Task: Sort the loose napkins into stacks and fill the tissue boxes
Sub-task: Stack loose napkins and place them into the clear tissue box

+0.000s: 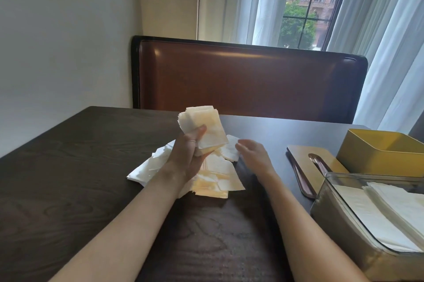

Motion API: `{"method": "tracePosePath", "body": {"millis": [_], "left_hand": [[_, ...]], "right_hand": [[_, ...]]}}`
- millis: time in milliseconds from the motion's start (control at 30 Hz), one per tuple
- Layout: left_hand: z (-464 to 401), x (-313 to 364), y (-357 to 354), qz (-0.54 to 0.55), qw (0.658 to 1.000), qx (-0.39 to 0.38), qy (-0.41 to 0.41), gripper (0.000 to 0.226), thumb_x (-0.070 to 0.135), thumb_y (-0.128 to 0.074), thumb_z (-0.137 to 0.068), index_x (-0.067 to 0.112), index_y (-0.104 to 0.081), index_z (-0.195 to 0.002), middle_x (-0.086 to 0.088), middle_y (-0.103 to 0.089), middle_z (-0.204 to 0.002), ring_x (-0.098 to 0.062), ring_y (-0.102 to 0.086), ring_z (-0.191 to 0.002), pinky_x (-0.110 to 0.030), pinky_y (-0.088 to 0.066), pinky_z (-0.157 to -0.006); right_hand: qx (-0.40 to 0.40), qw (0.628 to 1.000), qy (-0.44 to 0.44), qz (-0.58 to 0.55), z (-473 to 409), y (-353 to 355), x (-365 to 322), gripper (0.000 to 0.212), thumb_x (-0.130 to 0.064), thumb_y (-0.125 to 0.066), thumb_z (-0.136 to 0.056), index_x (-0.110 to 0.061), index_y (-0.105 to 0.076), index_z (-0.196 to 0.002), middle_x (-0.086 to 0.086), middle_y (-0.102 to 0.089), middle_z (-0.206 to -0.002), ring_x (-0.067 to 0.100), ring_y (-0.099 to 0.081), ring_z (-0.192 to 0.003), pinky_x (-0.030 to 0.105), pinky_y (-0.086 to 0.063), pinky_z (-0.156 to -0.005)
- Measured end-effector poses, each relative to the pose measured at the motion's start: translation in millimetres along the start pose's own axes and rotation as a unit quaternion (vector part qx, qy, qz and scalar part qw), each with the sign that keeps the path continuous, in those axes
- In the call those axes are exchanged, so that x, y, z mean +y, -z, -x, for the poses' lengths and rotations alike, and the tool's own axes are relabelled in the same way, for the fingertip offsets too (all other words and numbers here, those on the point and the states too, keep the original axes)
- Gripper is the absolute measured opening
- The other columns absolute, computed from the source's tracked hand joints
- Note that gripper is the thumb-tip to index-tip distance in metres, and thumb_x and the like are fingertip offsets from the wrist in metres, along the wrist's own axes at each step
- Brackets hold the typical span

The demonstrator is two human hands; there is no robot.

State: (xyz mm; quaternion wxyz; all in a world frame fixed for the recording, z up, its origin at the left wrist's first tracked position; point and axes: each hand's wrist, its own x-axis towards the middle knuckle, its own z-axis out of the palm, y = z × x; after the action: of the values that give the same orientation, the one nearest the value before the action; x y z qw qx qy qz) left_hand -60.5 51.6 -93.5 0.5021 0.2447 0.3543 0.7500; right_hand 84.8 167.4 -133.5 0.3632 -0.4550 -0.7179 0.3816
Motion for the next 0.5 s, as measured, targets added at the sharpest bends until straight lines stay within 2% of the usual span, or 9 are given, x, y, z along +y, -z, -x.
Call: {"method": "tracePosePath", "body": {"millis": [100, 167, 233, 267, 300, 400, 500], "left_hand": [[-1.3, -1.8, -0.2, -0.004, 0.999, 0.036, 0.012, 0.031, 0.013, -0.057, -0.098, 0.006, -0.06, -0.128, -0.011, -0.071, -0.107, -0.024, -0.07, -0.097, -0.039, -0.059, -0.08], [-2.2, -4.0, 0.9, -0.011, 0.999, 0.049, 0.017, 0.032, 0.014, -0.058, -0.098, 0.006, -0.06, -0.129, -0.011, -0.071, -0.107, -0.023, -0.07, -0.096, -0.039, -0.059, -0.079], [-3.4, -5.9, 1.9, -0.008, 0.998, 0.063, 0.022, 0.033, 0.014, -0.06, -0.097, 0.005, -0.06, -0.129, -0.012, -0.072, -0.107, -0.023, -0.072, -0.093, -0.04, -0.06, -0.078], [-4.3, -6.6, 2.9, -0.005, 0.997, 0.069, 0.022, 0.034, 0.014, -0.061, -0.096, 0.004, -0.06, -0.129, -0.012, -0.073, -0.107, -0.023, -0.073, -0.091, -0.04, -0.06, -0.077], [-5.2, -7.1, 3.7, -0.003, 0.997, 0.072, 0.022, 0.034, 0.013, -0.062, -0.096, 0.004, -0.06, -0.128, -0.012, -0.073, -0.106, -0.023, -0.074, -0.088, -0.04, -0.061, -0.074], [-5.0, -7.4, 4.4, -0.009, 0.998, 0.066, 0.019, 0.026, 0.012, -0.06, -0.097, 0.006, -0.063, -0.122, -0.009, -0.074, -0.099, -0.02, -0.075, -0.082, -0.036, -0.061, -0.068], [-2.9, -7.1, 2.9, -0.023, 0.998, 0.05, 0.02, 0.026, 0.012, -0.059, -0.098, 0.006, -0.064, -0.122, -0.009, -0.073, -0.099, -0.019, -0.074, -0.085, -0.034, -0.061, -0.066]], "right_hand": [[-0.028, 0.987, 0.041, 0.152, -8.1, -8.5, 6.1, 0.039, -0.034, -0.051, -0.099, -0.021, -0.058, -0.136, 0.003, -0.055, -0.142, 0.024, -0.043, -0.135, 0.045, -0.034, -0.113], [-0.064, 0.968, 0.056, 0.238, -10.2, -12.3, 6.9, 0.038, -0.039, -0.04, -0.102, -0.029, -0.058, -0.134, -0.001, -0.053, -0.144, 0.024, -0.038, -0.139, 0.045, -0.029, -0.113], [-0.089, 0.956, 0.059, 0.272, -9.5, -14.8, 7.8, 0.032, -0.04, -0.032, -0.1, -0.033, -0.063, -0.096, -0.003, -0.062, -0.122, 0.026, -0.047, -0.128, 0.046, -0.033, -0.106], [-0.082, 0.958, 0.057, 0.27, -9.9, -14.8, 8.0, 0.035, -0.04, -0.031, -0.099, -0.03, -0.057, -0.079, -0.003, -0.064, -0.11, 0.027, -0.052, -0.119, 0.045, -0.036, -0.101], [-0.069, 0.961, 0.049, 0.264, -10.8, -14.2, 7.3, 0.038, -0.041, -0.031, -0.099, -0.027, -0.054, -0.073, -0.001, -0.064, -0.104, 0.027, -0.055, -0.112, 0.044, -0.038, -0.097], [-0.011, 0.957, 0.03, 0.29, -10.9, -10.1, 1.1, 0.043, -0.041, -0.038, -0.098, -0.018, -0.068, -0.076, 0.0, -0.067, -0.095, 0.026, -0.058, -0.098, 0.039, -0.042, -0.093], [0.06, 0.95, 0.036, 0.303, -10.6, -7.7, 3.7, 0.041, -0.041, -0.052, -0.093, -0.014, -0.07, -0.067, -0.001, -0.066, -0.073, 0.023, -0.061, -0.079, 0.038, -0.048, -0.088]]}}
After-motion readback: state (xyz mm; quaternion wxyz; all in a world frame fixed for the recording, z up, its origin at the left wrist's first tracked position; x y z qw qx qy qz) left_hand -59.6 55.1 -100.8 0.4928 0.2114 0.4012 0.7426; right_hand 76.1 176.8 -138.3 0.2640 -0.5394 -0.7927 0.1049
